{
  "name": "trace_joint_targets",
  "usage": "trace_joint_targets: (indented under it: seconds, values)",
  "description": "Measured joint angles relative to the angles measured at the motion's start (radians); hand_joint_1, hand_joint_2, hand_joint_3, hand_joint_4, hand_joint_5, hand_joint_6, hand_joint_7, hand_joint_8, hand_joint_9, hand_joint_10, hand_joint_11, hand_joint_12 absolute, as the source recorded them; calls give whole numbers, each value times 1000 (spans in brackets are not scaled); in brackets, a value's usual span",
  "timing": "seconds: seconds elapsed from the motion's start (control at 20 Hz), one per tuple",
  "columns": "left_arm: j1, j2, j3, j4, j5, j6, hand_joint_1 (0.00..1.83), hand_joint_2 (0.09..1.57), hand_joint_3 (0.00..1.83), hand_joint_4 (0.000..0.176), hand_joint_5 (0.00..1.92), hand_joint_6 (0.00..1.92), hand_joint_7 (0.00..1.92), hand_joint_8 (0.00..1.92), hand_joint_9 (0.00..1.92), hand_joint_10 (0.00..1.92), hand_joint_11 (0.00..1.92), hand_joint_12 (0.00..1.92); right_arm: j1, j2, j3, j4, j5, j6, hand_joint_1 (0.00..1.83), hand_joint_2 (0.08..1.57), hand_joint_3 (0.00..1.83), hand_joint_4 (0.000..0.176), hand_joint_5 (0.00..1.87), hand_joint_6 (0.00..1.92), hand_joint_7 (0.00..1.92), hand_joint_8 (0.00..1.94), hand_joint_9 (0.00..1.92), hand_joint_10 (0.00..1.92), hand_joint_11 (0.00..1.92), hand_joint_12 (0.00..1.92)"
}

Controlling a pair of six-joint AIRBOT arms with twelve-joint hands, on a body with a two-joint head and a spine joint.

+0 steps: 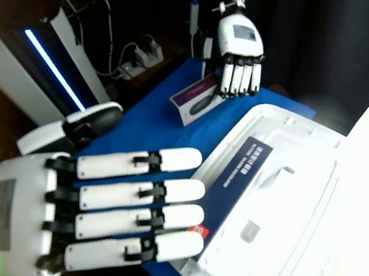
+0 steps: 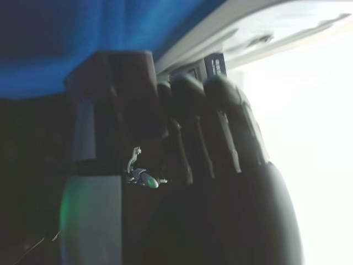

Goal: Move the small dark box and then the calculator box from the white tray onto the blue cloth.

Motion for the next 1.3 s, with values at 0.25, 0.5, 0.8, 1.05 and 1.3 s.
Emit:
trace_joint_targets:
  seconds: [0.25,0.5,0.8,1.05,1.3]
  values:
    - [4,-5,0,7,5,0,1196,1225,0,0,765,1096,793,1503,530,1452,330,1841,0,-3,0,0,0,0,235,984,0,15,243,7,409,8,322,0,133,66]
    - [4,-5,0,12,5,-16,1030,1047,0,0,760,91,828,74,797,94,398,872,0,-4,0,-1,0,0,221,988,0,22,228,2,405,6,311,2,131,56]
    - [4,3,-5,27,1,-34,989,988,3,0,736,0,809,0,756,9,302,944,0,-11,5,-2,0,0,241,955,0,22,245,5,410,2,286,0,151,51]
    - [-29,28,-2,26,-12,-35,775,1000,0,0,620,1,696,0,750,7,214,1216,0,-12,53,-2,0,50,356,924,0,28,246,2,355,0,279,0,147,36]
    - [-122,40,16,-61,-35,60,712,1013,0,0,560,0,651,0,699,0,257,1147,20,-64,135,15,-62,94,523,792,0,19,357,2,577,13,438,11,296,28]
